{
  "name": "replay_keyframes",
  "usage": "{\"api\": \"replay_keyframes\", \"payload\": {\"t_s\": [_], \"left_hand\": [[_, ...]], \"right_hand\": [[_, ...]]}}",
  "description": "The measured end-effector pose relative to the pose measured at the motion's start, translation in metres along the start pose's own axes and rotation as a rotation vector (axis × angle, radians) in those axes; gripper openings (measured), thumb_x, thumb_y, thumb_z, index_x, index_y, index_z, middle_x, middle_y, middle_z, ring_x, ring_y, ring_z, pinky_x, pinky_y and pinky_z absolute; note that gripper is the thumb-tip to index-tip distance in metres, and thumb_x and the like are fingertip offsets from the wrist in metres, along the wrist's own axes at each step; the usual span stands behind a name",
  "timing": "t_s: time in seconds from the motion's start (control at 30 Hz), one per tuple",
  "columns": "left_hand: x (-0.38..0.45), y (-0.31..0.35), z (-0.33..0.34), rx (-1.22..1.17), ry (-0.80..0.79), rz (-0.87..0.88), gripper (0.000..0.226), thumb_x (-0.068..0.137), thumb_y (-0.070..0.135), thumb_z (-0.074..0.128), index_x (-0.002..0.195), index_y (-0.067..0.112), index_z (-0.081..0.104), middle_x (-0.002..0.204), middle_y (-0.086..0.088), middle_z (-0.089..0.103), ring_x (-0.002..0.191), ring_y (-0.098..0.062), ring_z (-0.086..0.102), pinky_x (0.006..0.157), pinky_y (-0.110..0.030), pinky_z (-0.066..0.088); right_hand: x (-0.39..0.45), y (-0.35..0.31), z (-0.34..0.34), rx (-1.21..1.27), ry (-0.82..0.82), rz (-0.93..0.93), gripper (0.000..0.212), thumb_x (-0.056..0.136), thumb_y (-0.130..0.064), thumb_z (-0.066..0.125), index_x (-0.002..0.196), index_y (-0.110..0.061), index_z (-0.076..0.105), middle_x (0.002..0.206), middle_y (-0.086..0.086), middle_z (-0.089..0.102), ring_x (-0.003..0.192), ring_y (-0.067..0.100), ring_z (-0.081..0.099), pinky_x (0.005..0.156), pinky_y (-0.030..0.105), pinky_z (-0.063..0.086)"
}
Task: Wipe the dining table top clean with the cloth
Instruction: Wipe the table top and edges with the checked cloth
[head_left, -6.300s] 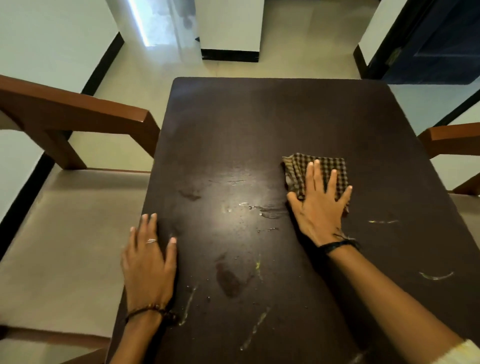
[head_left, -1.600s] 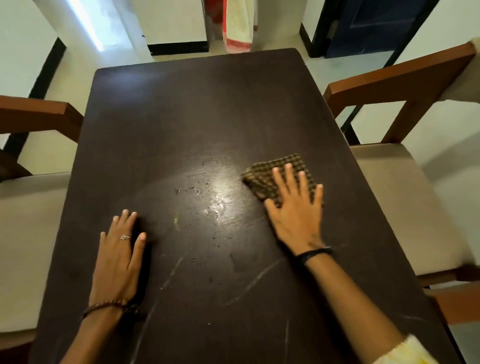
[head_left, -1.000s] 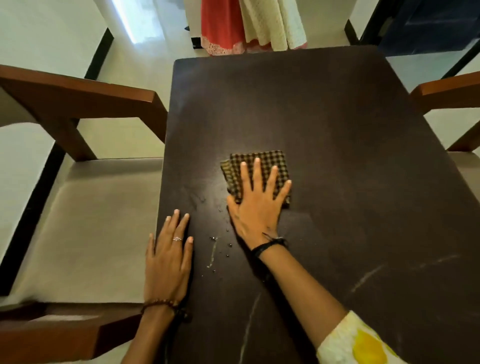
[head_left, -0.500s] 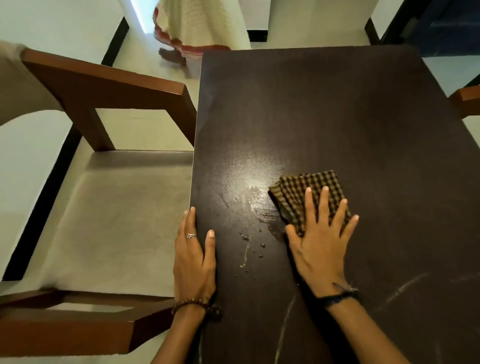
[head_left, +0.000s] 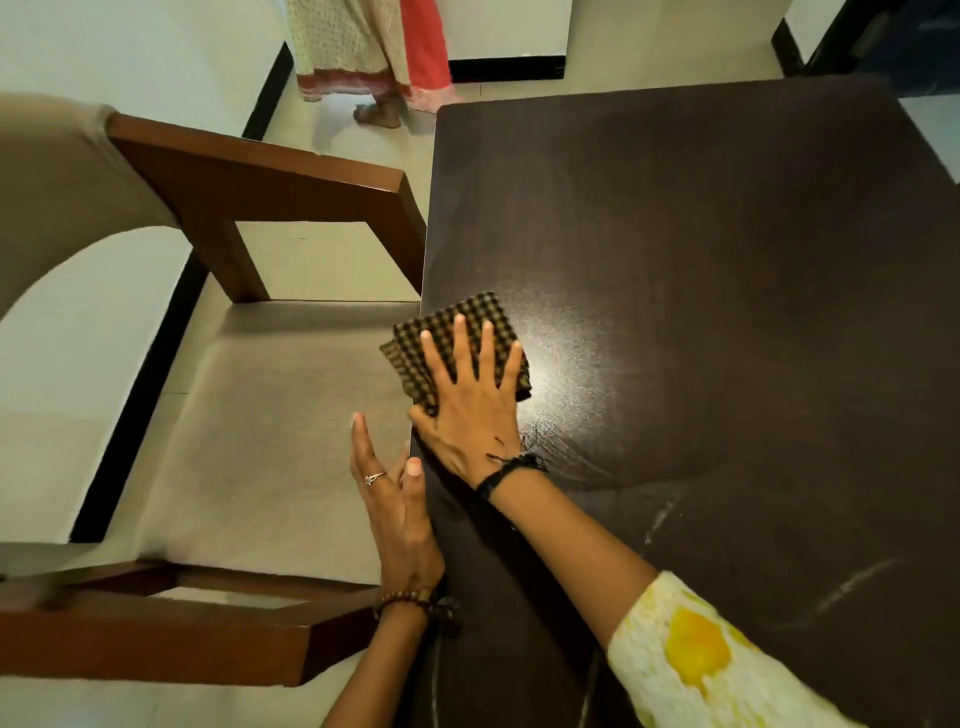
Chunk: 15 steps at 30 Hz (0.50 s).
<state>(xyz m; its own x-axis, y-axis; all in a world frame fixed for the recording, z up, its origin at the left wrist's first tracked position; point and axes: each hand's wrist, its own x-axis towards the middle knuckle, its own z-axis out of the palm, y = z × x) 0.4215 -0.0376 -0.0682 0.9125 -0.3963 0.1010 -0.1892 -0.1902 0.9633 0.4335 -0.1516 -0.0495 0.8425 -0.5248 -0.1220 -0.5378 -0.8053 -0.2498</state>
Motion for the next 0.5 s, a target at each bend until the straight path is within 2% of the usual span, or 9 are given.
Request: {"api": "replay_keyframes", "payload": {"t_s": [0.1, 0.2, 0.27, 0.37, 0.43, 0.5], "left_hand": [[0.0, 0.003, 0.0, -0.093, 0.047, -0.057, 0.059, 0.082, 0.06, 0.038, 0.135, 0.048, 0.016, 0.152, 0.008, 0.009, 0.129, 0.003, 0.031, 0.096, -0.011, 0.036], [0.0, -0.001, 0.0, -0.017, 0.088, -0.063, 0.056, 0.084, 0.053, 0.033, 0.137, 0.043, 0.017, 0.151, 0.006, 0.011, 0.134, 0.005, 0.019, 0.106, -0.025, 0.028], [0.0, -0.006, 0.001, -0.001, 0.106, -0.112, 0.057, 0.084, 0.055, 0.03, 0.137, 0.039, 0.02, 0.149, 0.007, 0.021, 0.133, 0.002, 0.023, 0.108, -0.031, 0.027], [0.001, -0.011, 0.002, -0.011, 0.102, -0.205, 0.055, 0.088, 0.055, 0.028, 0.134, 0.027, 0.039, 0.137, -0.001, 0.046, 0.124, -0.012, 0.043, 0.103, -0.039, 0.037], [0.002, -0.011, 0.004, 0.001, 0.11, -0.222, 0.043, 0.093, 0.047, 0.027, 0.123, 0.027, 0.05, 0.124, 0.004, 0.056, 0.116, -0.011, 0.049, 0.097, -0.031, 0.042], [0.002, -0.011, 0.005, 0.016, 0.132, -0.247, 0.034, 0.097, 0.04, 0.025, 0.113, 0.033, 0.054, 0.108, 0.017, 0.058, 0.105, -0.001, 0.053, 0.084, -0.014, 0.042]], "right_hand": [[-0.027, 0.005, 0.002, -0.005, -0.021, -0.151, 0.073, 0.091, -0.056, 0.035, 0.148, -0.029, -0.002, 0.158, 0.008, -0.011, 0.144, 0.034, -0.013, 0.109, 0.055, -0.019], [-0.062, 0.017, 0.004, -0.014, -0.077, -0.266, 0.074, 0.089, -0.055, 0.037, 0.147, -0.033, -0.002, 0.158, 0.003, -0.013, 0.143, 0.029, -0.017, 0.108, 0.051, -0.024], [-0.078, 0.031, 0.003, -0.035, -0.109, -0.303, 0.074, 0.087, -0.053, 0.037, 0.146, -0.037, -0.005, 0.158, -0.001, -0.015, 0.143, 0.027, -0.02, 0.107, 0.049, -0.026], [-0.079, 0.047, 0.0, -0.039, -0.111, -0.324, 0.073, 0.086, -0.053, 0.036, 0.144, -0.043, -0.006, 0.157, -0.007, -0.013, 0.144, 0.023, -0.018, 0.108, 0.047, -0.025], [-0.064, 0.049, -0.004, -0.035, -0.091, -0.312, 0.07, 0.087, -0.054, 0.037, 0.144, -0.045, -0.002, 0.158, -0.008, -0.009, 0.145, 0.021, -0.013, 0.111, 0.047, -0.021], [-0.038, 0.05, -0.008, -0.045, -0.074, -0.282, 0.067, 0.088, -0.055, 0.037, 0.144, -0.044, 0.002, 0.159, -0.007, -0.005, 0.146, 0.021, -0.009, 0.112, 0.049, -0.016]]}}
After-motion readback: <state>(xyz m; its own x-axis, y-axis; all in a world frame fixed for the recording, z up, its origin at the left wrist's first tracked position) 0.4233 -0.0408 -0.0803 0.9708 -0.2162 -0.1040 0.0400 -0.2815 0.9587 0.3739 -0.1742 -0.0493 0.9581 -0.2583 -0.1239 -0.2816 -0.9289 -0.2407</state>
